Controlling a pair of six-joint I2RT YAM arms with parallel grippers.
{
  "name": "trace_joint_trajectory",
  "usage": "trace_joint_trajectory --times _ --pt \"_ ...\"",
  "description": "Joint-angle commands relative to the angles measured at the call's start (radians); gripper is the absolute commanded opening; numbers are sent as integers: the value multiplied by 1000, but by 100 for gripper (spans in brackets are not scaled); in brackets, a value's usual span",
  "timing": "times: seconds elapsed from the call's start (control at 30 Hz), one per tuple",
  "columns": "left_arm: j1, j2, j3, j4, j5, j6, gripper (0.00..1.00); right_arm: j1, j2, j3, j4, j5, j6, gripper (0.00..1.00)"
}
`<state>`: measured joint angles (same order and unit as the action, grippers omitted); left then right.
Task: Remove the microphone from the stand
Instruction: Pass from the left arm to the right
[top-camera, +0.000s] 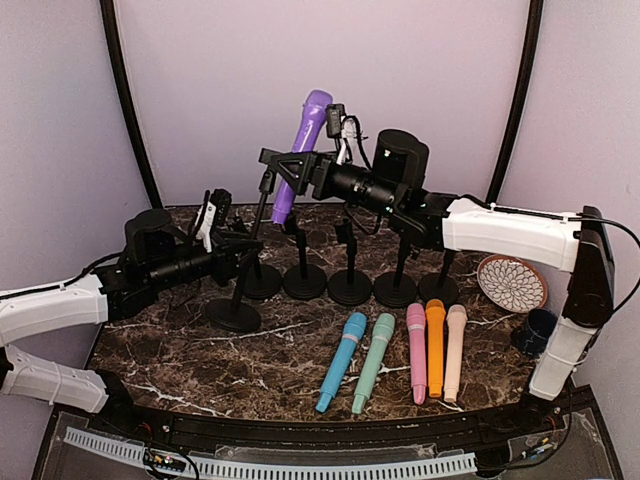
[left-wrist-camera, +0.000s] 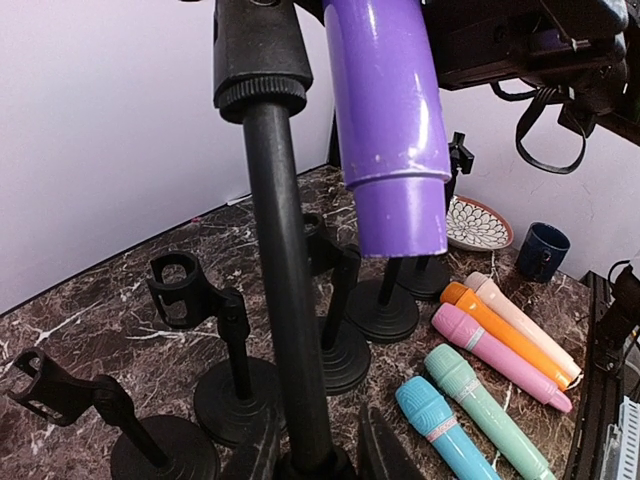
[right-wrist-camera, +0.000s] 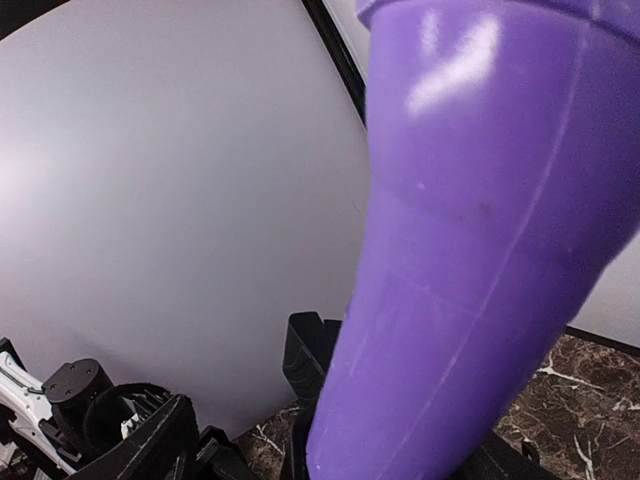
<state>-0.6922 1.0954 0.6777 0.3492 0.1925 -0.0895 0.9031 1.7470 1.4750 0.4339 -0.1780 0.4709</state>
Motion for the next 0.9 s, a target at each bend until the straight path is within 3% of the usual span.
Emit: trace_joint_trajectory --times 0.0,0.53,0.67,0.73,0.87 --pt "-15 -26 19 77 -33 44 0 -8 5 25 63 13 17 74" --pt "-17 24 22 85 -6 16 3 -13 -16 -22 136 -96 9 20" --pt "-16 42 21 93 12 -2 22 -13 -39 -55 166 -122 0 10" --pt "-15 51 17 96 8 -9 39 -13 -52 -69 172 -124 -6 5" --pt "-16 65 15 99 13 -17 64 -13 -76 -83 171 -116 -24 1"
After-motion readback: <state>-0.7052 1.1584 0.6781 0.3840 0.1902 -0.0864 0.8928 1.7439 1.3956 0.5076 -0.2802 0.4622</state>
